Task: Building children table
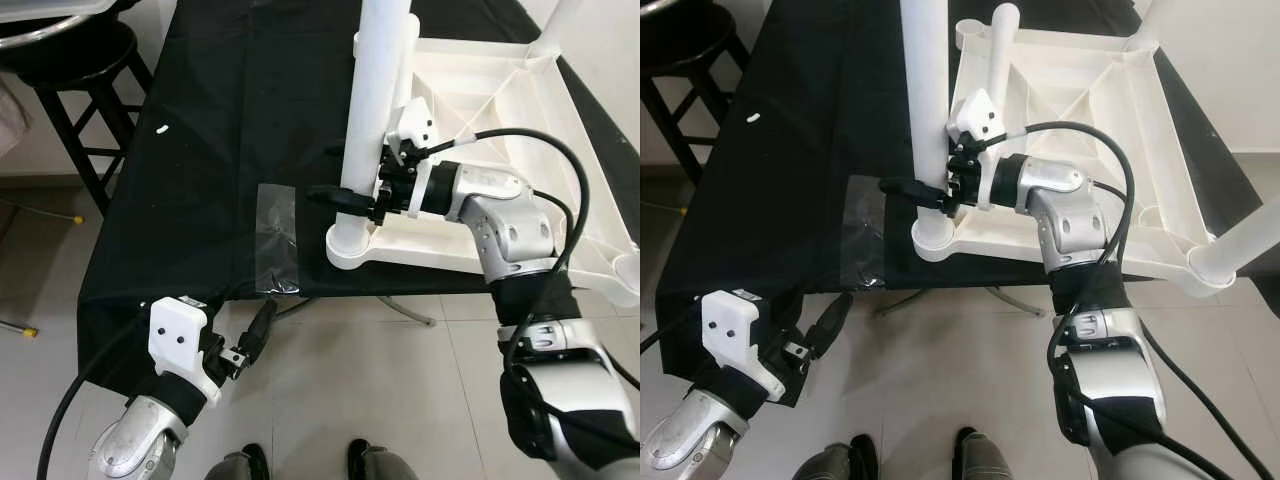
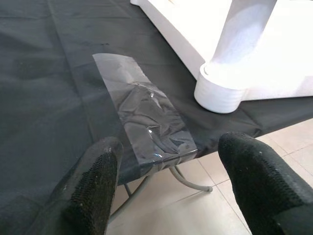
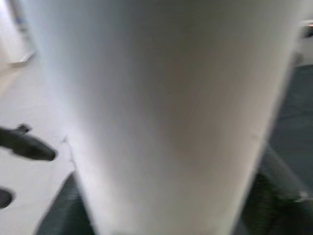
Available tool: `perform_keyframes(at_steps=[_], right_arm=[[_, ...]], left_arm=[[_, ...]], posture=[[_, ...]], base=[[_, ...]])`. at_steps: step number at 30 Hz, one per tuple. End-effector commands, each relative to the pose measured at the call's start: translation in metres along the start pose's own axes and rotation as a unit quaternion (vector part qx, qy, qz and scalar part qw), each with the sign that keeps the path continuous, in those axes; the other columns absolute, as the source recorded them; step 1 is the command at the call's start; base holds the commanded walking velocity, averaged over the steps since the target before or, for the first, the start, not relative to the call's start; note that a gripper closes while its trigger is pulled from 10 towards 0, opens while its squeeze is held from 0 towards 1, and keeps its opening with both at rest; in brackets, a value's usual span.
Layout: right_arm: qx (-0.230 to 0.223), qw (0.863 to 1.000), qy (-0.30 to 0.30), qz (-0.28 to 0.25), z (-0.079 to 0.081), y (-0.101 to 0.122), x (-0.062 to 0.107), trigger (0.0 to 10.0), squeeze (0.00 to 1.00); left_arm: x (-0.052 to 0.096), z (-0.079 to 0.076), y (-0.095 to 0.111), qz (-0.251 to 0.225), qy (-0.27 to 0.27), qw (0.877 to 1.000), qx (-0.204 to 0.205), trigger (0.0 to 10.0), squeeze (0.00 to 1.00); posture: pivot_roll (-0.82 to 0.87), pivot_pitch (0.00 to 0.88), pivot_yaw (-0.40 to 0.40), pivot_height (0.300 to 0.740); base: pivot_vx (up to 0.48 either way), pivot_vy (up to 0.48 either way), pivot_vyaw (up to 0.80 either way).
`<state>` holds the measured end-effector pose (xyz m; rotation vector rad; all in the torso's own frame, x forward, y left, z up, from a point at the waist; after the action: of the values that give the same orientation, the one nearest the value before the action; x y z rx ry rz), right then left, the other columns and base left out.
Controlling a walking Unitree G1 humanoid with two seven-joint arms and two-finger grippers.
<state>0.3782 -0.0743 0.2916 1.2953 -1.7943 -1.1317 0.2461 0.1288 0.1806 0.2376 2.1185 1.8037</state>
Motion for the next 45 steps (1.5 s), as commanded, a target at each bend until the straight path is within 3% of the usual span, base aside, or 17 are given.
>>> perform_keyframes(at_steps=[1, 11, 15, 16, 17, 18, 20, 26, 27, 28, 33, 34, 36, 41, 43, 44, 45], right_arm=[[0.005, 1.000, 0.028, -0.006, 0.004, 0.001, 0.000, 0.0, 0.00], [0.018, 1.000, 0.001, 0.007, 0.005, -0.011, 0.009, 0.0, 0.00], [-0.062, 0.967, -0.247, 0.004, -0.005, -0.032, 0.004, 1.3, 0.00], [-0.093, 0.922, -0.374, 0.030, -0.006, -0.047, 0.012, 0.0, 0.00], [-0.093, 0.922, -0.374, 0.030, -0.006, -0.047, 0.012, 0.0, 0.00], [-0.140, 0.882, -0.433, 0.123, 0.071, -0.084, 0.006, 0.0, 0.00], [-0.159, 0.877, -0.431, 0.141, 0.097, -0.087, 0.001, 0.0, 0.00], [-0.131, 0.898, -0.403, 0.120, 0.098, -0.073, -0.018, 0.0, 0.00], [-0.124, 0.897, -0.408, 0.117, 0.093, -0.068, -0.021, 3.8, 0.00], [-0.123, 0.896, -0.411, 0.116, 0.091, -0.065, -0.023, 10.0, 0.00], [-0.112, 0.899, -0.405, 0.120, 0.087, -0.062, -0.024, 10.0, 0.00], [-0.110, 0.902, -0.401, 0.113, 0.084, -0.057, -0.023, 10.0, 0.87], [-0.105, 0.910, -0.391, 0.096, 0.076, -0.049, -0.021, 10.0, 1.00], [-0.077, 0.960, -0.268, 0.012, 0.050, -0.016, -0.023, 10.0, 1.00], [-0.077, 0.960, -0.268, 0.012, 0.050, -0.016, -0.023, 10.0, 1.00], [-0.044, 0.986, -0.161, -0.010, 0.050, -0.012, -0.030, 10.0, 0.00], [-0.031, 0.992, -0.124, -0.013, 0.051, -0.011, -0.031, 10.0, 0.00]], left_arm=[[0.004, -0.001, -0.003, 0.011, 0.001, 1.000, 0.000, 10.0, 0.00], [0.004, -0.002, -0.004, 0.012, 0.001, 1.000, 0.003, 10.0, 0.00], [0.006, -0.001, -0.005, 0.012, 0.002, 1.000, 0.005, 10.0, 0.00], [0.006, 0.000, -0.004, 0.012, 0.002, 1.000, 0.005, 10.0, 0.00], [0.006, 0.000, -0.004, 0.012, 0.002, 1.000, 0.005, 10.0, 0.00], [0.003, 0.000, -0.003, 0.010, 0.002, 1.000, 0.006, 10.0, 0.00], [0.002, 0.000, -0.003, 0.010, 0.001, 1.000, 0.006, 10.0, 0.00], [0.000, 0.001, -0.005, 0.011, -0.001, 1.000, 0.005, 10.0, 0.00], [0.000, 0.002, -0.005, 0.011, -0.001, 1.000, 0.006, 10.0, 0.00], [-0.001, 0.003, -0.005, 0.010, -0.001, 1.000, 0.005, 10.0, 0.00], [-0.002, 0.003, -0.004, 0.008, 0.001, 1.000, 0.004, 10.0, 0.00], [-0.002, 0.003, -0.004, 0.007, 0.002, 1.000, 0.004, 10.0, 0.00], [-0.003, 0.003, -0.004, 0.006, 0.002, 1.000, 0.004, 10.0, 0.00], [-0.004, 0.003, -0.003, 0.003, 0.002, 1.000, 0.005, 10.0, 0.00], [-0.004, 0.003, -0.003, 0.003, 0.002, 1.000, 0.005, 10.0, 0.00], [-0.006, 0.001, -0.002, 0.001, 0.002, 1.000, 0.006, 10.0, 0.00], [-0.006, 0.001, -0.002, 0.000, 0.002, 1.000, 0.007, 10.0, 0.00]], posture=[[0.02, 0.283, -0.028, 0.740], [-0.01, 0.288, -0.039, 0.740], [-0.03, 0.290, -0.054, 0.740], [-0.04, 0.293, -0.051, 0.740], [-0.04, 0.293, -0.051, 0.740], [-0.04, 0.302, -0.041, 0.740], [-0.04, 0.299, -0.036, 0.740], [-0.04, 0.275, -0.030, 0.740], [-0.04, 0.272, -0.035, 0.740], [-0.04, 0.269, -0.036, 0.740], [-0.04, 0.268, -0.039, 0.740], [-0.04, 0.268, -0.041, 0.740], [-0.04, 0.266, -0.042, 0.740], [-0.04, 0.261, -0.047, 0.740], [-0.04, 0.261, -0.047, 0.740], [-0.03, 0.262, -0.049, 0.740], [-0.03, 0.262, -0.049, 0.740]], base=[[0.000, 0.000, 0.00], [0.000, 0.000, 0.00], [0.000, 0.000, 0.00], [0.000, 0.000, 0.00], [0.000, 0.000, 0.00], [0.000, 0.000, 0.00], [0.000, 0.000, 0.00], [0.000, 0.000, 0.00], [0.000, 0.000, 0.00], [0.000, 0.000, 0.00], [0.000, 0.000, 0.00], [0.000, 0.000, 0.00], [0.000, 0.000, 0.00], [0.000, 0.000, 0.00], [0.000, 0.000, 0.00], [0.000, 0.000, 0.00], [0.000, 0.000, 0.00]])
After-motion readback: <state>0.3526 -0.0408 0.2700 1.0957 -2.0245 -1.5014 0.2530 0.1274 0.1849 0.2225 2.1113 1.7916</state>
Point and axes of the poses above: a point about 5 cm out from each wrist's last joint towards the gripper, its own x axis pointing back from the gripper into the wrist, its own y axis along the axis of the wrist's last joint, z = x × y, the point moved 5 cm from there along -x, pointing out of the wrist towards the gripper, and after that the axes turned 7 degrees about x, right-handed, at the moved point
